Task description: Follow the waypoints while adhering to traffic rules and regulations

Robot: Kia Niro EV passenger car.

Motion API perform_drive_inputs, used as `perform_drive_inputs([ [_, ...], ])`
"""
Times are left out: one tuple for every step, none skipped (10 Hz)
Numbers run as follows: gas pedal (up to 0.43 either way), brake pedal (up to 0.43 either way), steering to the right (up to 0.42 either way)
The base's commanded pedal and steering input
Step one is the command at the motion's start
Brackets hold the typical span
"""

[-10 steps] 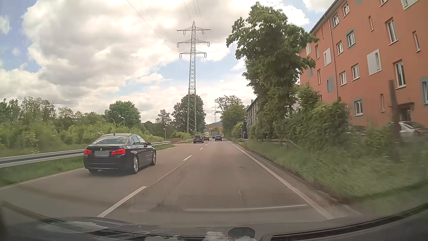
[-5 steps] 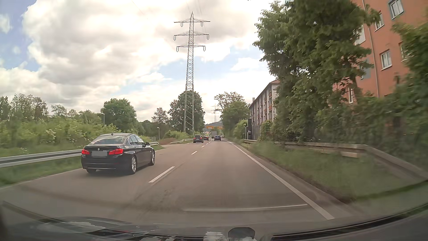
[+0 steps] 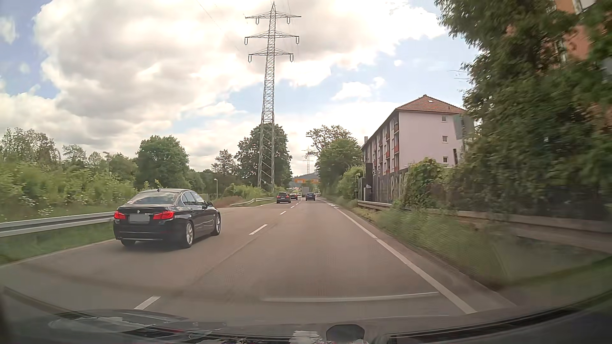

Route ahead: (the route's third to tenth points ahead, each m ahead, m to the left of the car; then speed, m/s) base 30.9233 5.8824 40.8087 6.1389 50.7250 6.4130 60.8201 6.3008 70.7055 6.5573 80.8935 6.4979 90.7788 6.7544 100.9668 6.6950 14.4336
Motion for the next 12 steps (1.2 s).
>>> perform_drive_inputs([
  [0.098,0.000,0.001],
  [0.098,0.000,0.001],
  [0.098,0.000,0.001],
  [0.098,0.000,0.001],
  [0.098,0.000,0.001],
  [0.098,0.000,0.001],
  [0.098,0.000,0.001],
  [0.098,0.000,0.001],
  [0.098,0.000,0.001],
  [0.098,0.000,0.001],
  [0.098,0.000,0.001],
  [0.098,0.000,0.001],
])
